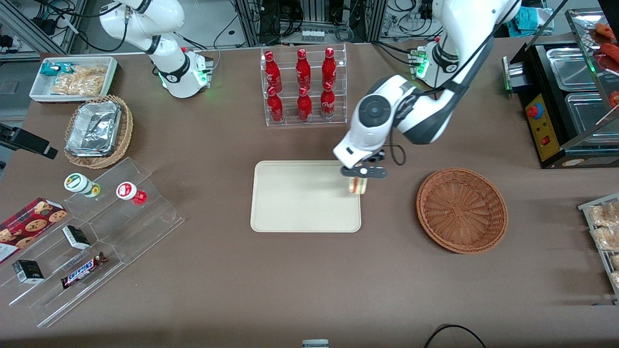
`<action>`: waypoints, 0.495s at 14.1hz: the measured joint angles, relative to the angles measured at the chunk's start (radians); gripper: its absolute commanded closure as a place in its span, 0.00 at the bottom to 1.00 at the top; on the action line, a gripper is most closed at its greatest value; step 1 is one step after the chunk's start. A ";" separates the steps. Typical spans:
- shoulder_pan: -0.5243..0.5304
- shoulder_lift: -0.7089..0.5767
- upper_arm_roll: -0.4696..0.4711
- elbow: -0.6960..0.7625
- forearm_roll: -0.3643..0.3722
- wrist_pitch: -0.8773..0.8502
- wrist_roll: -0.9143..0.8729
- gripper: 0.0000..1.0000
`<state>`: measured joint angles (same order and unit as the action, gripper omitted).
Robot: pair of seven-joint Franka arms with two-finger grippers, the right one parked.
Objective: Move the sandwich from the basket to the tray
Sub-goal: 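Carry the sandwich with the left gripper over the cream tray, then lower the sandwich onto the tray and open the left gripper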
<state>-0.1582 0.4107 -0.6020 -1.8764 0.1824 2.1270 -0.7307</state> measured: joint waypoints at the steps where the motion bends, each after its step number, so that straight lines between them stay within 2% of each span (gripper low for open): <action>1: -0.029 0.045 0.000 0.054 0.017 0.000 -0.027 0.86; 5: -0.095 0.189 0.001 0.209 0.162 -0.013 -0.182 0.85; 7: -0.121 0.242 0.004 0.257 0.189 -0.015 -0.221 0.84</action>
<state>-0.2790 0.6527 -0.5983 -1.6194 0.3716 2.1118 -0.9518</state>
